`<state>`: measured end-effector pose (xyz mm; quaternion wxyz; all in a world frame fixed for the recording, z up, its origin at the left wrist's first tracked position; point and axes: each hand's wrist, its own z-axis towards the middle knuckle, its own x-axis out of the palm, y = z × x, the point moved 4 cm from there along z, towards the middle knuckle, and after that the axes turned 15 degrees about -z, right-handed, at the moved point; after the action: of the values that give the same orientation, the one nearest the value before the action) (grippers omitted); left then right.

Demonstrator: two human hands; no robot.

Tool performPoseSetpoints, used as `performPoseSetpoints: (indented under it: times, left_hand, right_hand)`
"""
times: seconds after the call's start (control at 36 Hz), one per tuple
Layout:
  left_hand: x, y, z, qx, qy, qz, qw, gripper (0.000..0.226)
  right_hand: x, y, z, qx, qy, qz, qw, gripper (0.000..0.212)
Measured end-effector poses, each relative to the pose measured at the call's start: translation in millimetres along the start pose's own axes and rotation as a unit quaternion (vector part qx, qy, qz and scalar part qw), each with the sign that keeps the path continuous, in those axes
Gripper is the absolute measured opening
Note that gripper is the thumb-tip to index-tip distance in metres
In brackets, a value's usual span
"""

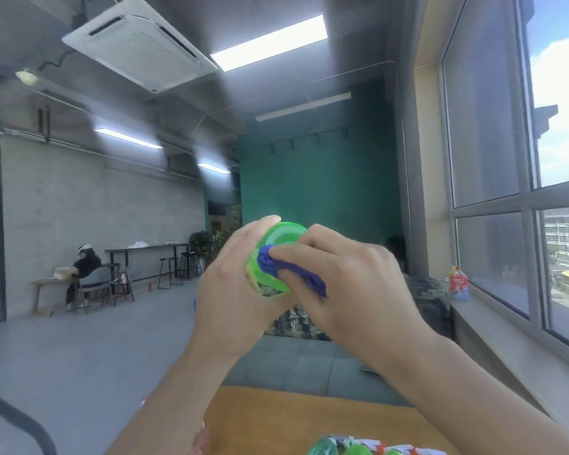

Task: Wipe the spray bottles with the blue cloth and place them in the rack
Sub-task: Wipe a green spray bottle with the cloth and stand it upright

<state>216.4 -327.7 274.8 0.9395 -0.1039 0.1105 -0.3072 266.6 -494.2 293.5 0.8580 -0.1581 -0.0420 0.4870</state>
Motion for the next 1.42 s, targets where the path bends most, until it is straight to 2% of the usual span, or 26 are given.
performPoseSetpoints:
  times: [0.08, 0.25, 0.44, 0.53, 0.61, 0.69, 0.81, 0.92, 1.0, 1.06, 1.11, 1.25, 1.36, 1.42]
  left_hand:
    - [-6.3, 2.1, 0.9, -0.008, -0.010, 0.013, 1.000, 0.090]
    - [-6.4, 3.9, -2.7, -0.015, -0.013, 0.033, 0.999, 0.086]
    - [-2.9, 8.3, -3.9, -0.014, -0.008, 0.016, 1.000, 0.087]
    - [-3.8, 12.3, -5.7, -0.022, -0.007, 0.010, 1.000, 0.087]
    - [-7.0, 14.9, -8.0, -0.032, -0.012, 0.011, 0.999, 0.090]
    - [-9.0, 19.3, -11.4, -0.049, -0.013, -0.016, 0.999, 0.089]
    - [-7.2, 30.7, -15.2, -0.052, 0.004, -0.035, 0.998, 0.088]
    - [-2.8, 47.7, -27.6, -0.107, 0.044, -0.096, 0.989, 0.094]
    - [4.0, 53.7, -42.8, -0.149, 0.060, -0.167, 0.973, 0.083]
    - [7.5, 62.8, -53.1, -0.182, 0.045, -0.222, 0.957, 0.061]
    - [6.8, 78.9, -64.6, -0.207, 0.011, -0.226, 0.952, 0.041]
    - [6.9, 118.4, -99.8, -0.278, -0.050, -0.246, 0.927, 0.041]
    - [3.4, 145.2, -123.9, -0.321, -0.067, -0.252, 0.910, 0.026]
    - [0.7, 159.9, -137.5, -0.341, -0.066, -0.230, 0.909, 0.041]
  right_hand:
    - [0.7, -6.8, -8.3, -0.002, 0.008, -0.010, 1.000, 0.018]
    - [3.4, -21.6, -8.1, 0.058, -0.006, -0.015, 0.998, 0.017]
    - [13.8, -10.5, -8.6, 0.037, -0.001, 0.006, 0.999, 0.016]
    - [17.4, -19.7, -9.5, 0.087, -0.005, 0.071, 0.994, 0.017]
    - [22.2, -40.9, -10.6, 0.201, -0.003, 0.148, 0.968, 0.019]
    - [38.0, -52.8, -17.3, 0.274, 0.047, 0.200, 0.939, 0.018]
    - [58.4, -50.3, -33.0, 0.310, 0.095, 0.252, 0.912, 0.017]
    - [70.6, -49.6, -45.9, 0.335, 0.101, 0.289, 0.891, 0.017]
    - [86.5, -45.4, -58.6, 0.358, 0.120, 0.316, 0.870, 0.017]
    - [98.6, -40.7, -70.5, 0.368, 0.136, 0.317, 0.864, 0.016]
    - [110.2, -34.1, -84.5, 0.374, 0.156, 0.322, 0.856, 0.016]
    - [137.0, -11.2, -121.0, 0.394, 0.197, 0.338, 0.832, 0.016]
    - [162.7, 2.9, -149.7, 0.418, 0.230, 0.346, 0.808, 0.015]
    - [176.7, 6.3, -165.2, 0.426, 0.252, 0.340, 0.799, 0.015]
